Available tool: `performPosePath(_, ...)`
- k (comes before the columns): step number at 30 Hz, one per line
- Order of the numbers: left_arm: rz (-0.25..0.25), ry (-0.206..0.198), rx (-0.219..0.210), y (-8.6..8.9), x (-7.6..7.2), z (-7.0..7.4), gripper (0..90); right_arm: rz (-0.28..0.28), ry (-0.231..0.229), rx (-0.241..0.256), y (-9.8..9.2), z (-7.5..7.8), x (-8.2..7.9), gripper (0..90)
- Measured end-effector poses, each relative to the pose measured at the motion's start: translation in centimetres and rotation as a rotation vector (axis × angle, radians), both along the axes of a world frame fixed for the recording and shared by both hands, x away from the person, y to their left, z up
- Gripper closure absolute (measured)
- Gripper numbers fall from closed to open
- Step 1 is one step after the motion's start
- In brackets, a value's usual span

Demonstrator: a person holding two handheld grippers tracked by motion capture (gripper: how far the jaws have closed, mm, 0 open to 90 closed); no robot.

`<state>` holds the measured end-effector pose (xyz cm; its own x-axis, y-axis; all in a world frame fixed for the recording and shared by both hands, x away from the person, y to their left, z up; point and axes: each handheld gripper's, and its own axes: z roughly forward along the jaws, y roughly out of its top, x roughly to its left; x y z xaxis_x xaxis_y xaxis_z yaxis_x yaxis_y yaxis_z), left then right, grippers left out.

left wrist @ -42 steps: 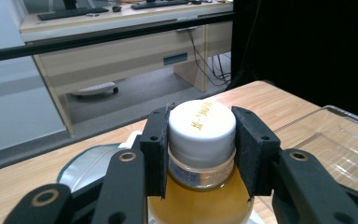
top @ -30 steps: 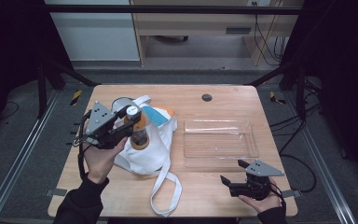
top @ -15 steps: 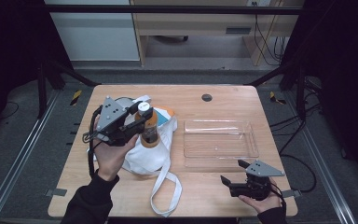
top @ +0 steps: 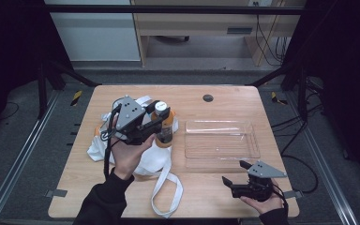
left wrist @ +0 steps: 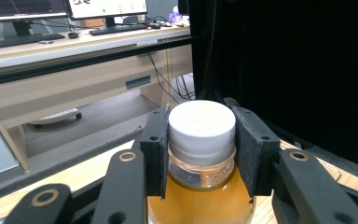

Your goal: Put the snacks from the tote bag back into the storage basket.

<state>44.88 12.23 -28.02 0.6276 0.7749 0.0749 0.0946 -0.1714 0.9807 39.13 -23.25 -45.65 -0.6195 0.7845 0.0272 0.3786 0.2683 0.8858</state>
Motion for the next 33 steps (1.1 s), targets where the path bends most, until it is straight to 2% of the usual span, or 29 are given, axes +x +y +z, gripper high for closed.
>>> performPosePath(10, -0.035, 0.017, -0.013, -2.2, 0.2, -0.5, 59.0, 0.003, 0.000, 0.001, 0.1, 0.0, 0.0, 12.1)
performPosePath(33, -0.116, 0.038, 0.019, -6.6, 1.1, -2.0, 59.0, 0.011, -0.008, -0.004, 0.1, -0.1, 0.0, 12.1)
